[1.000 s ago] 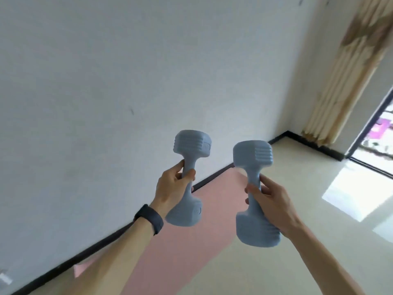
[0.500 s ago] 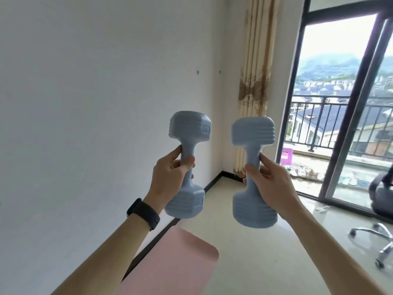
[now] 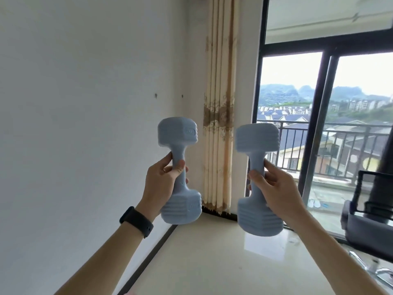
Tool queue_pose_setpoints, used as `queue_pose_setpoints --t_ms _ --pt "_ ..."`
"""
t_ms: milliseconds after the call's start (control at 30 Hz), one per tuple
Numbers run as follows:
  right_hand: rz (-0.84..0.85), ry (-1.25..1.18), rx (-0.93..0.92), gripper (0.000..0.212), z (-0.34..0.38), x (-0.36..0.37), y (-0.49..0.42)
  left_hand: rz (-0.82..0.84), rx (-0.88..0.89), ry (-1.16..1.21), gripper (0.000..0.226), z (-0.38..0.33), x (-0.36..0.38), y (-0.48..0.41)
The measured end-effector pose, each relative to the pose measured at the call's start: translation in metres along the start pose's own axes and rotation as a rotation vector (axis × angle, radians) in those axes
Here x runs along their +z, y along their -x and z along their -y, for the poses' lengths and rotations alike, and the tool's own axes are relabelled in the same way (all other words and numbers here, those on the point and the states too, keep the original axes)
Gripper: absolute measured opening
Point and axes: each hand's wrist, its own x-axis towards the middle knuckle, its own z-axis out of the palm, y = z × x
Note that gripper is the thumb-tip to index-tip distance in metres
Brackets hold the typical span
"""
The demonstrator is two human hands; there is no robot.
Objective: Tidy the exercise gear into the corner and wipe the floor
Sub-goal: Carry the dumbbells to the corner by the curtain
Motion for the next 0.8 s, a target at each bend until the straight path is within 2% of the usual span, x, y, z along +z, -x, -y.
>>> queue_pose_setpoints --t_ms 100,367,467,667,800 --pt "-0.052 0.004 0.008 0.022 -0.028 0.005 -0.066 0.052 0.005 0.022 0.013 0.022 0.017 -0.07" --pt "-0.136 0.01 0.053 0.028 -0.116 0.004 -0.196 0.138 -0.014 0.043 0.014 0.076 0.073 -0.222" --pt "-0.16 0.026 0.055 0.038 -0.155 0.002 -0.246 0.148 -0.007 0.047 0.013 0.099 0.101 -0.274" --pt "-0.163 0.03 0.016 0.031 -0.234 -0.003 -0.36 0.149 0.022 0.023 0.015 0.15 0.165 -0.381" --pt "-0.148 0.032 0.011 0.04 -0.285 -0.006 -0.439 0.123 0.04 0.018 0.019 0.181 0.211 -0.455"
